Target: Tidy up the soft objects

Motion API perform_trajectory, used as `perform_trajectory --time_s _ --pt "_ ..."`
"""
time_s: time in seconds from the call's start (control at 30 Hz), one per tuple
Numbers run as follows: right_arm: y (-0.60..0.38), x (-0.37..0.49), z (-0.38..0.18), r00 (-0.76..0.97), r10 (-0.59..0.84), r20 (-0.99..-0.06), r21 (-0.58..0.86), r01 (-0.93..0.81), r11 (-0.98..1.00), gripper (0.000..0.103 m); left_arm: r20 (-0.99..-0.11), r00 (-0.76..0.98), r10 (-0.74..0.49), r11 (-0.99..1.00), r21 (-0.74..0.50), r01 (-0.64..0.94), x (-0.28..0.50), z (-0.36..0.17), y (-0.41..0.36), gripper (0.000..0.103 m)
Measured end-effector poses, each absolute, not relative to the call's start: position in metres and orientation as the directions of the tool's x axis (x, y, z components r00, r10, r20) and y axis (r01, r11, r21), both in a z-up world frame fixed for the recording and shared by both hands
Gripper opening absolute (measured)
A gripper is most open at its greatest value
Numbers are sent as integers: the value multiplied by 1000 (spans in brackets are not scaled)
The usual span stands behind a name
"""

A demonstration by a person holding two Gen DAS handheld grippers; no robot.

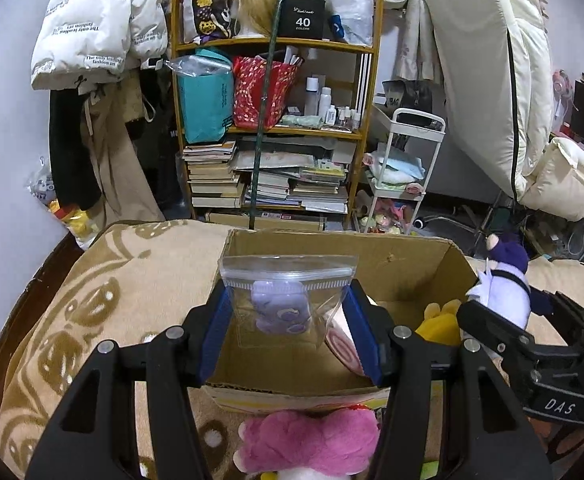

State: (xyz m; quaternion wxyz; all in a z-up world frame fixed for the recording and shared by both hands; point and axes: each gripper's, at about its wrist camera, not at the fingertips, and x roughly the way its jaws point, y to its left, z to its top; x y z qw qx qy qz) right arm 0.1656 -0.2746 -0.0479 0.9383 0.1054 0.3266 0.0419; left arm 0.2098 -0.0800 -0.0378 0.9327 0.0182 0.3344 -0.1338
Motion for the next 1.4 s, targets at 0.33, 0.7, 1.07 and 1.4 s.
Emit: perform_trajectory --time_s 0.33,0.7,1.07,1.4 --pt "-276 168 -54 772 139 -621 217 -1 976 103 -637 745 -201 967 -5 257 207 -39 -81 77" --pt "-276 159 -51 768 143 -624 227 3 974 103 -665 726 -176 976 -20 218 202 -36 -66 88" --pt "-267 133 -43 762 144 -631 213 -8 977 103 -684 710 -168 975 -8 223 172 -24 -55 94" --pt "-266 101 -42 744 138 -654 232 24 972 103 -737 652 -175 974 -35 222 146 -22 -40 95"
